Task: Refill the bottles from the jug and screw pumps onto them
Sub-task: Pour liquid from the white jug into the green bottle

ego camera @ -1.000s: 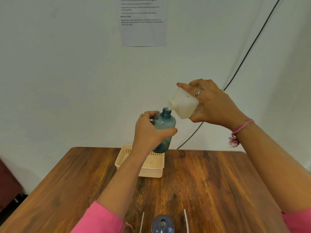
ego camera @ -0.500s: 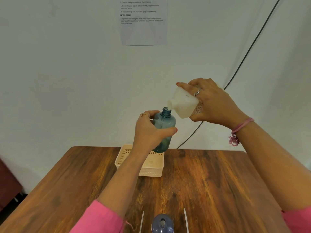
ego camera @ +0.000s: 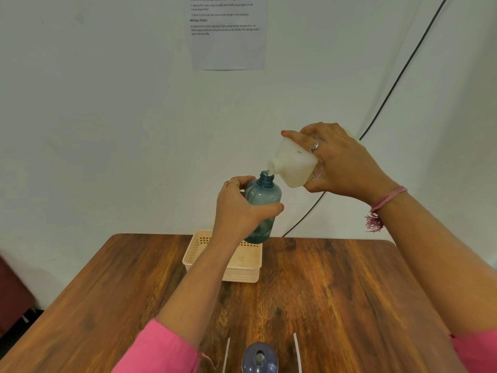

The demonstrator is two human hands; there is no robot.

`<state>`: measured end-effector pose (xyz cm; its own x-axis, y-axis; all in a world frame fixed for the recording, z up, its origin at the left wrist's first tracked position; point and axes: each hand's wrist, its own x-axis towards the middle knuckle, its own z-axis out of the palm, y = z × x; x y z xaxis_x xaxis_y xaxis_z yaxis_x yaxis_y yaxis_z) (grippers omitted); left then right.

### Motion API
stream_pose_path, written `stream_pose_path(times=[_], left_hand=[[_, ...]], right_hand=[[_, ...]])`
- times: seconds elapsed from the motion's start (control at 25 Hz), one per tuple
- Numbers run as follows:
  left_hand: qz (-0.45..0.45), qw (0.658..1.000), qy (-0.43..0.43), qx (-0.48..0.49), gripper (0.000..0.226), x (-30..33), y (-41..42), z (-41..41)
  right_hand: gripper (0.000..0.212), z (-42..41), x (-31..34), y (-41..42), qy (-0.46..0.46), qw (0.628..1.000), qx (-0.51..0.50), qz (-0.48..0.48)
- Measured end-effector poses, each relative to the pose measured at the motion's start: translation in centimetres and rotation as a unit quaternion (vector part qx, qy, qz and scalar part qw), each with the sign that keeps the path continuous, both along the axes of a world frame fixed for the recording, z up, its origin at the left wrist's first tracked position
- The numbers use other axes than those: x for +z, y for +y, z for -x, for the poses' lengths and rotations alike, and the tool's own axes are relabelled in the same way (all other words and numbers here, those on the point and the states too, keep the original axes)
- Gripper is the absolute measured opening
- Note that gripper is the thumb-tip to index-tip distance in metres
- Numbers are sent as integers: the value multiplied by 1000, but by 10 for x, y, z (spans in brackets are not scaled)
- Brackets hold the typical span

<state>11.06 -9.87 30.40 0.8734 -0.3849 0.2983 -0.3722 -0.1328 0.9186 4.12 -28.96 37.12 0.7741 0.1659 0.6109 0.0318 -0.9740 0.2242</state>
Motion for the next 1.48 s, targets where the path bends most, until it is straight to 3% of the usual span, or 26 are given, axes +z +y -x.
stream_pose_path(times=[1.48], left_hand=[[-11, 1000, 0, 7, 77, -3, -3, 2]], right_hand=[[96, -3, -1, -5, 1, 1000, -1, 19]])
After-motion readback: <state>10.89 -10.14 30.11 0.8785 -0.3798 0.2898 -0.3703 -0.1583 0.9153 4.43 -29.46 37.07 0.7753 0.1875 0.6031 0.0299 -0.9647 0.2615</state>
